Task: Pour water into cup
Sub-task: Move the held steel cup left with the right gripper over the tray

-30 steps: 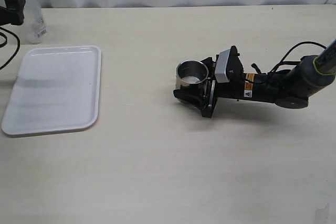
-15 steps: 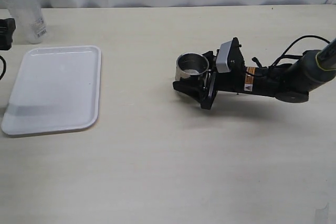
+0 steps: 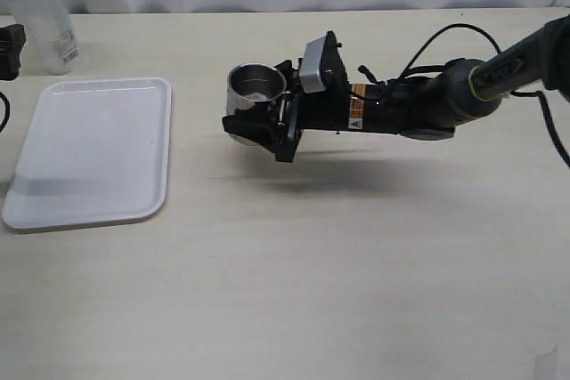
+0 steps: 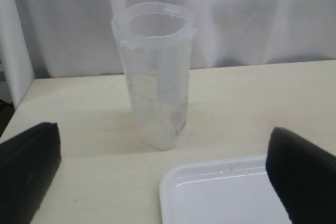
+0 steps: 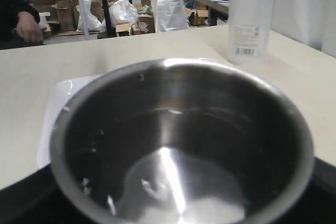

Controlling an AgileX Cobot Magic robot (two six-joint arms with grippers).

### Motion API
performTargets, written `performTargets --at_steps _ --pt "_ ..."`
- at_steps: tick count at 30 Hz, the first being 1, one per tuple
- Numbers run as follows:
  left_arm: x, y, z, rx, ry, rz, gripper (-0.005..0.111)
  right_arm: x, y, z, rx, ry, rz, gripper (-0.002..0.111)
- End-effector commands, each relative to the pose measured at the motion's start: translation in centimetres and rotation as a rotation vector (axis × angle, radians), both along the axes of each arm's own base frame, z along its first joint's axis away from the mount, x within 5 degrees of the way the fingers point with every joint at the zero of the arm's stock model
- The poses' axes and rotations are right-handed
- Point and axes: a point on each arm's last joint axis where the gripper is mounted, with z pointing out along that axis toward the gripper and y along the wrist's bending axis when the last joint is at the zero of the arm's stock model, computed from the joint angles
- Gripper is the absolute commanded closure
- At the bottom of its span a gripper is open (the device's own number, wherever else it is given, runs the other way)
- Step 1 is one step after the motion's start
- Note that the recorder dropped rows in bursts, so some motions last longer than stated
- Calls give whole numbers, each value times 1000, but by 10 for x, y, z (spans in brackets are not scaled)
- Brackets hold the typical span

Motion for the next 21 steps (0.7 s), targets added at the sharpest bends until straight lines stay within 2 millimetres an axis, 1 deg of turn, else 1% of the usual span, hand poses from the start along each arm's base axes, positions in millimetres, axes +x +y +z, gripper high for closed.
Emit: performTargets --at_steps 1,5,8,11,17,21 --pt "-1 1 4 3 -27 1 4 0 33 17 1 -23 17 104" --pt "0 1 4 3 -33 0 4 -5 64 22 -31 -47 26 104" --pt "0 1 5 2 -40 -1 4 -8 86 24 -89 -71 22 104" --pt "0 1 5 2 -43 -1 4 -8 105 25 -80 -86 45 104" --pt "0 1 5 2 -43 -1 4 3 135 20 -23 -15 56 104" --pt "0 1 5 1 -44 0 4 8 152 15 3 -17 73 104"
